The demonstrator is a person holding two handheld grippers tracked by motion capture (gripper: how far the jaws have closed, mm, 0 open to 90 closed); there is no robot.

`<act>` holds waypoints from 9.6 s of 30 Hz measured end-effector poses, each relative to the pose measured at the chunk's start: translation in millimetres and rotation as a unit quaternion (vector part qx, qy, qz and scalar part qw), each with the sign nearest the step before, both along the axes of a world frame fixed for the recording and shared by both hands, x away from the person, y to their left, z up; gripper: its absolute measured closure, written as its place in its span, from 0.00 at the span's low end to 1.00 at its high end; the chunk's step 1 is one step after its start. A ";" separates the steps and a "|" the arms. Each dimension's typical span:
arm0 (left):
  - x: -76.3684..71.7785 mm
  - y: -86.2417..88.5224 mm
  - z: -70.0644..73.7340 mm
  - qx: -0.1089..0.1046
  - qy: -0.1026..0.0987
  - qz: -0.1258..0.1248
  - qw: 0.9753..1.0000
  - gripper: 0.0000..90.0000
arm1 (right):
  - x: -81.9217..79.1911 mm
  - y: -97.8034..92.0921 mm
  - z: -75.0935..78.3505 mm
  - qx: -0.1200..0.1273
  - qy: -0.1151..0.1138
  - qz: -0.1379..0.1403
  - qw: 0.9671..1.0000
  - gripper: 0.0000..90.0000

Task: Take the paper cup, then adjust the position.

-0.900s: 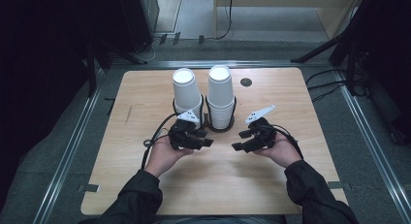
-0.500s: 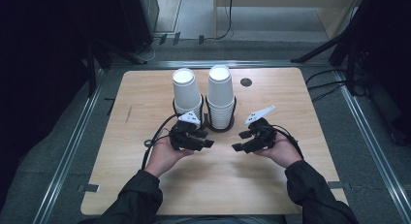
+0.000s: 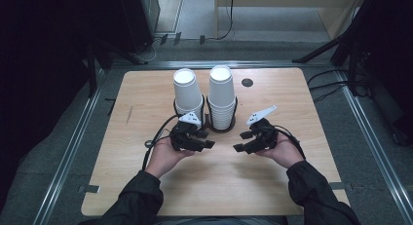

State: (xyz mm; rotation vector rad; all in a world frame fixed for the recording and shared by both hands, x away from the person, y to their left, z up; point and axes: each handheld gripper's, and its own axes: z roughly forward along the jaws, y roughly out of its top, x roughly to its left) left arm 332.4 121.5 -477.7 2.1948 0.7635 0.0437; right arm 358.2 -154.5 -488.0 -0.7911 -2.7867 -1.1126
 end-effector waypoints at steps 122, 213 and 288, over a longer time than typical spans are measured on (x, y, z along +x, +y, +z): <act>35.4 -32.6 46.3 -0.009 -0.029 0.119 0.992 0.91 | 72.2 70.6 285.5 -0.051 -0.103 0.044 0.992 0.29; -15.1 22.5 -6.2 -0.024 0.000 -0.059 0.998 0.16 | -19.6 12.7 37.4 -0.003 -0.035 0.071 0.997 0.28; -18.5 -11.3 4.0 -0.012 -0.014 -0.147 0.989 0.23 | -27.7 24.4 61.2 0.107 -0.027 0.081 0.991 0.16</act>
